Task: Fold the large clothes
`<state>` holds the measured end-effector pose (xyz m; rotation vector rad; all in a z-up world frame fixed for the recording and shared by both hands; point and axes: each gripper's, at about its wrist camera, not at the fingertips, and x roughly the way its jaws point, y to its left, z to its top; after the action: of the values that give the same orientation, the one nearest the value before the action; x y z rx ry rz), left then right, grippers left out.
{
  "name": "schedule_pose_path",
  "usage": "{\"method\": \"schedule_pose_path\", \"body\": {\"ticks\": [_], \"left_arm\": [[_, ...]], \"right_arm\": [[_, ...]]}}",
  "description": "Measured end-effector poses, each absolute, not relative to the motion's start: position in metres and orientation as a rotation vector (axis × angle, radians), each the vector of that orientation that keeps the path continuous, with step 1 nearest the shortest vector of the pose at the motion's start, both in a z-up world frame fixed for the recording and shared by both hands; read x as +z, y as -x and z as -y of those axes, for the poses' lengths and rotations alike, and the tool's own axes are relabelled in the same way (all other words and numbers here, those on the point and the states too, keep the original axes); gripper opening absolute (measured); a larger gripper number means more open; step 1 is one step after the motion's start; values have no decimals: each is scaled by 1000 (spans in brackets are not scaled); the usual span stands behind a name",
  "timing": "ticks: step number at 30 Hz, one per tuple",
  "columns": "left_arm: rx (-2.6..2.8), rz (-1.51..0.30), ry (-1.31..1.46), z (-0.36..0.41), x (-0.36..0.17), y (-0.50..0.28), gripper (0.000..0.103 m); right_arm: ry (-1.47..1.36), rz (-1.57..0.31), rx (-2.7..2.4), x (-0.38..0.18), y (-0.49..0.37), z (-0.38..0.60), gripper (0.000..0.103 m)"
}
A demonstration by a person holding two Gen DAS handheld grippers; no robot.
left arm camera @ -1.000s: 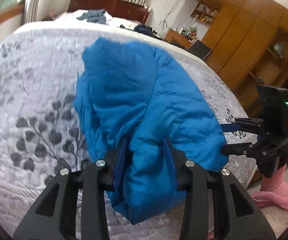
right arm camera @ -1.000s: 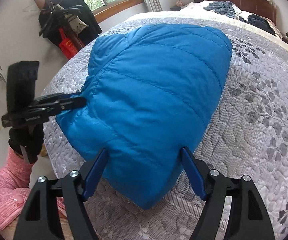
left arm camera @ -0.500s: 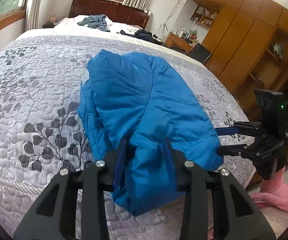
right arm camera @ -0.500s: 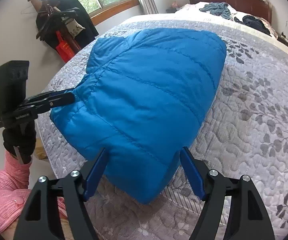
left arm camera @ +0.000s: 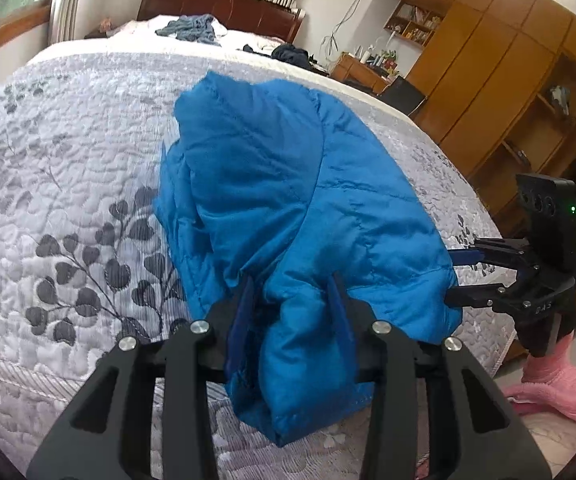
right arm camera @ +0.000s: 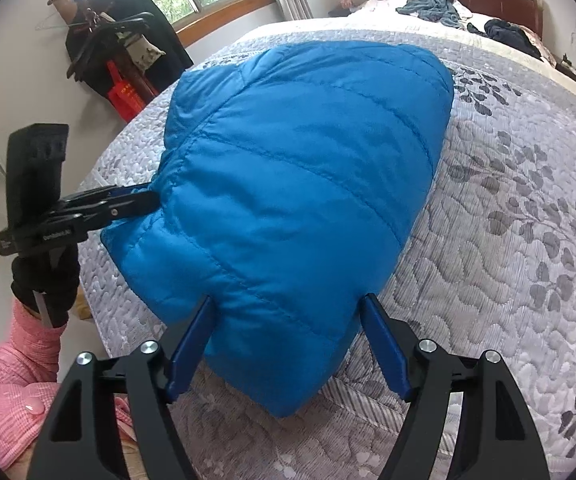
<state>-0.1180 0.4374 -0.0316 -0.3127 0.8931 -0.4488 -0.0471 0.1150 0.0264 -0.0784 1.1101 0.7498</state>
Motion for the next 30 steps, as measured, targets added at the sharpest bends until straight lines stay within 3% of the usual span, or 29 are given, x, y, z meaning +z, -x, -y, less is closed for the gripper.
{"method": "schedule_pose_path", "body": {"ticks": [6,11,17,30], "left_arm": [[-484,-896,404,-449,-24,120,40],[-466,-844,464,-469,-9,123,65],[-419,-820,458,-483,-2,103,77],[-464,-886,457,-479,-18,31,79]], "right_arm": [[69,-1101,755,32,49,-111,75],[9,-1059,763,47,42,-96,79],[-138,-1040,763,53,8,-73,86],[-347,-1102,811,18,-63,-65,88]]}}
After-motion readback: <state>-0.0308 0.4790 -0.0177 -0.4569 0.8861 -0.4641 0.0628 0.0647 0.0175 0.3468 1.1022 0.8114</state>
